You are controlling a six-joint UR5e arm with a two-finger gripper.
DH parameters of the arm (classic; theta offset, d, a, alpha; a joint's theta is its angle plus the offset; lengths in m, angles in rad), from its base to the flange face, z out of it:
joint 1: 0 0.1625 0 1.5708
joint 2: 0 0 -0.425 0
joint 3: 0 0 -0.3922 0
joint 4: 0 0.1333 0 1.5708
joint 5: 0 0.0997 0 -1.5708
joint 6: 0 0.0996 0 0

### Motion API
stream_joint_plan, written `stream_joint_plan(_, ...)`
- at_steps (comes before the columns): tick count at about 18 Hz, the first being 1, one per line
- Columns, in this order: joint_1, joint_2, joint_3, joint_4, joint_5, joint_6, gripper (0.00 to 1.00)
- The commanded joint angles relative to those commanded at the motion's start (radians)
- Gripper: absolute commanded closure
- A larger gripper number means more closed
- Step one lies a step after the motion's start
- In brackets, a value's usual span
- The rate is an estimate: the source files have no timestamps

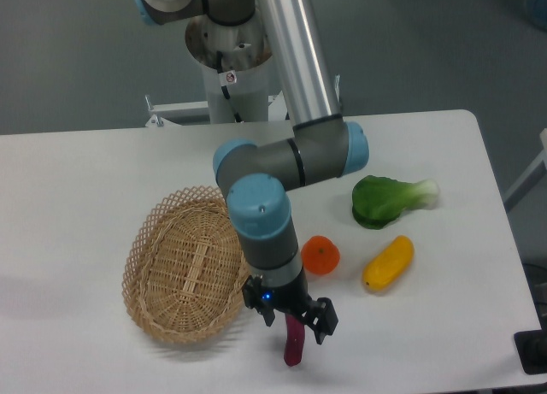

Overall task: Place the sweet potato on the table
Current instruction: 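Open the gripper to release the sweet potato onto the table and rise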

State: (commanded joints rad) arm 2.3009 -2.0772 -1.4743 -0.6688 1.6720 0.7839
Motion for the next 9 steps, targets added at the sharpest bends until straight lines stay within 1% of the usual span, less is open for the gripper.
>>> stream_joint_plan(2,0.034,0.038,0.014,-0.009,-0.001,0.008,0.0)
stream_joint_plan(4,0.075,0.081,0.012,-0.024,-0.003,0.066,0.0)
stream_joint_plan(5,0.092,0.104,0.012,-0.055,-0.003,0.105,0.0)
stream_joint_plan(7,0.135,0.141,0.014,-0.139,-0.005,0.179,0.0)
stream_joint_plan(9,0.17,0.175,0.014,-0.201,-0.005,0.273,0.0)
